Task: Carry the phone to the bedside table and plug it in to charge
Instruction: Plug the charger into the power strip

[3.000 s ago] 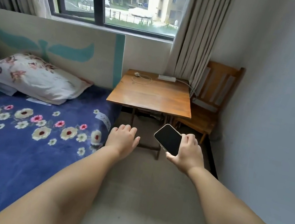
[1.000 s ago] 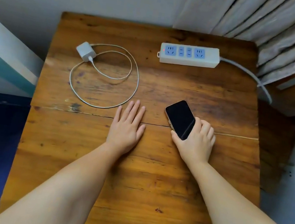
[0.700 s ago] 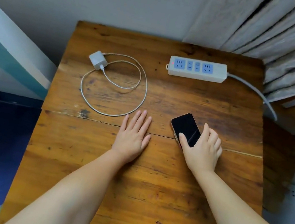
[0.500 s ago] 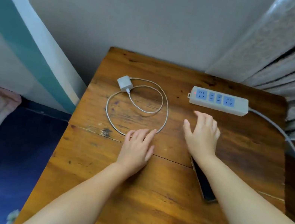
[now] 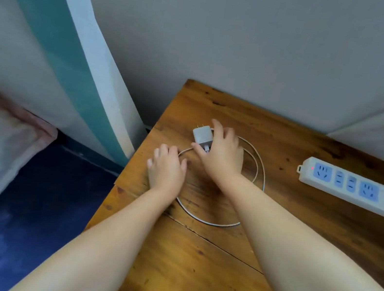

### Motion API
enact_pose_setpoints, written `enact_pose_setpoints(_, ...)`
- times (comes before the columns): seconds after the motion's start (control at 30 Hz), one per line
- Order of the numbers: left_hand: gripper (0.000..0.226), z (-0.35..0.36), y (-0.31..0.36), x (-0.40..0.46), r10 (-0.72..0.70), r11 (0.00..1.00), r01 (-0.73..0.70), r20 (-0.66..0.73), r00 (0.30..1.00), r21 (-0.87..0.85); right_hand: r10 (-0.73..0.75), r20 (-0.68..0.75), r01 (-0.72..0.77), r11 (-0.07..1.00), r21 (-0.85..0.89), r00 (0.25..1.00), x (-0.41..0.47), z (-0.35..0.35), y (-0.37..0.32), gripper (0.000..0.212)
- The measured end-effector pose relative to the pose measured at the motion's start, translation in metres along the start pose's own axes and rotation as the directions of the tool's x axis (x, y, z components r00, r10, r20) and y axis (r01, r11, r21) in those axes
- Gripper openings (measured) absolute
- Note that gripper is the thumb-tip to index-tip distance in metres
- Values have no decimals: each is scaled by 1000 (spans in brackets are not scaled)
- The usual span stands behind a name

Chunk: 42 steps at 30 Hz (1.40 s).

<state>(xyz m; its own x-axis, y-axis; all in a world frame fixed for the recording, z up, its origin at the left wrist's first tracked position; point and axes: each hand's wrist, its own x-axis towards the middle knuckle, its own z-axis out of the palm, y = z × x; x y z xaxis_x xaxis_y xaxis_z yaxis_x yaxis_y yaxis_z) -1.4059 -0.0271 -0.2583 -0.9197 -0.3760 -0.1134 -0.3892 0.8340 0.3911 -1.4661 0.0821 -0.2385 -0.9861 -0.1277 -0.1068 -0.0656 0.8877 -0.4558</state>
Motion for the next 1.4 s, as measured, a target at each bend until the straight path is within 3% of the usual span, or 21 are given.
enact_pose_setpoints(0.17,19,3,-1,4,14,997,-14,0,1000,81,26,39,-28,998,64,999,3,15,-1,56)
enact_pose_setpoints(0.27,13,-4,-3,0,6,992,-6,2,1000,-127,95,45,-105,928,357,994,-3,6,-3,52)
enact_pose_setpoints(0.37,12,-13,4,-2,-40,868,106,144,989,-486,202,24,-168,741,650,979,-6,-29,4,53)
enact_pose_setpoints(0.43,16,-19,16,-2,-46,812,172,233,971,-558,285,59,-207,523,827,957,-11,-65,20,48)
enact_pose_setpoints(0.53,22,-24,38,-1,-13,823,149,243,970,-548,391,160,-249,187,950,906,-27,-121,67,39)
enact_pose_setpoints(0.6,24,-26,54,-2,38,840,115,268,963,-531,453,176,-242,91,966,874,-44,-154,109,31)
enact_pose_setpoints(0.7,26,-31,73,-8,115,847,107,376,920,-521,550,194,-253,33,967,812,-69,-192,166,19)
enact_pose_setpoints(0.77,27,-32,80,-15,152,835,137,462,874,-533,584,216,-306,58,950,783,-79,-207,196,16)
enact_pose_setpoints(0.8,27,-32,80,-18,169,824,158,504,847,-543,578,207,-346,140,928,789,-81,-211,206,17)
enact_pose_setpoints(0.83,27,-31,79,-21,190,817,174,542,819,-550,556,177,-394,300,869,812,-82,-214,215,22)
enact_pose_setpoints(0.87,28,-31,78,-25,208,816,182,573,793,-548,512,127,-428,527,734,849,-81,-216,222,29)
enact_pose_setpoints(0.9,28,-30,74,-28,216,821,185,595,774,-539,437,83,-416,757,504,896,-78,-216,226,37)
enact_pose_setpoints(0.93,28,-29,72,-31,219,833,179,610,762,-523,346,67,-351,906,237,936,-74,-216,228,42)
enact_pose_setpoints(0.97,28,-26,70,-35,216,848,170,619,755,-503,266,87,-269,963,21,960,-70,-217,229,45)
enact_pose_setpoints(1.07,28,-21,63,-40,215,869,118,581,785,-481,153,220,-97,965,-245,964,-54,-217,219,48)
enact_pose_setpoints(1.4,27,-6,58,-43,180,848,124,500,847,-516,50,389,140,884,-445,920,-22,-212,201,47)
